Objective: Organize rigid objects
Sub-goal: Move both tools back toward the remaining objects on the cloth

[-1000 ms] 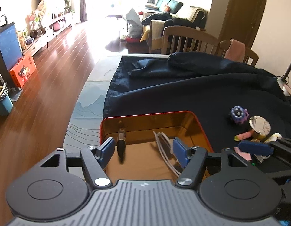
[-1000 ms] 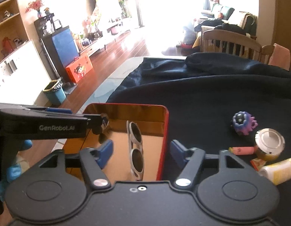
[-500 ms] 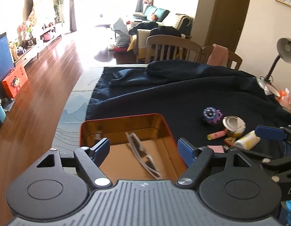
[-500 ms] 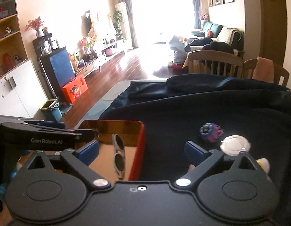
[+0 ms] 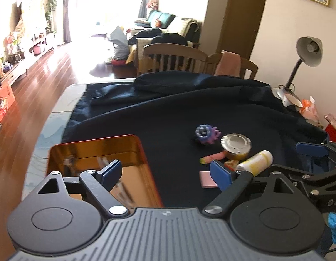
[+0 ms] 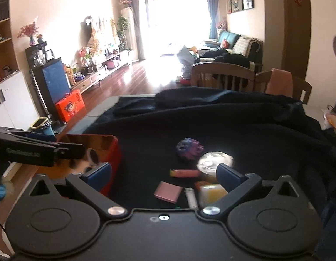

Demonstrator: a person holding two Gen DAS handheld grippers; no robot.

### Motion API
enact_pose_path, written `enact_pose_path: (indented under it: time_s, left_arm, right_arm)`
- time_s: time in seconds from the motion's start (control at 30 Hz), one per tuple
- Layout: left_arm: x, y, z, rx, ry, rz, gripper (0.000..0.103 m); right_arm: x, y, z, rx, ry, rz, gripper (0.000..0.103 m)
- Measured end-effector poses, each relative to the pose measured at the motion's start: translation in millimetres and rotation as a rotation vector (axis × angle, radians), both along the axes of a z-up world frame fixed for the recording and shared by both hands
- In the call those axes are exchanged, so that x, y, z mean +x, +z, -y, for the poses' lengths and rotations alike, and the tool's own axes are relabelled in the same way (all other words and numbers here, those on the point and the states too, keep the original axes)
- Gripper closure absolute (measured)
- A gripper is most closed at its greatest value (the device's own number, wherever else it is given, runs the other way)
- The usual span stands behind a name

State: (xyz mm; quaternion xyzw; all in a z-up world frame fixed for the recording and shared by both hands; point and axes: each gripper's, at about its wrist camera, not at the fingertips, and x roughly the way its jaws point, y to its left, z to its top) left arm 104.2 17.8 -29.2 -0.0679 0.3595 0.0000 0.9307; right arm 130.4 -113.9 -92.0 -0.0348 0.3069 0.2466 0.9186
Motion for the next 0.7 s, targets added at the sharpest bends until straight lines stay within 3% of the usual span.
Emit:
enact_pose_path:
  time_s: [0.1,0.4,0.7]
  left_arm:
    - [7,-5,15,-0.008,-0.019,-0.004,0.000]
    - [37,-39,52,-0.030,0.012,-0.049,0.000]
    - [64,-76,75,-0.017,0.032,-0.111,0.000]
  right_arm:
    - [9,-6,15,-0.010,-0.022,-0.008,0.001]
    - [42,-34,59,-0.055,-0.097,-0.070,0.001]
    - [66,-54,74,-0.103,-0.016,-0.123,0.001]
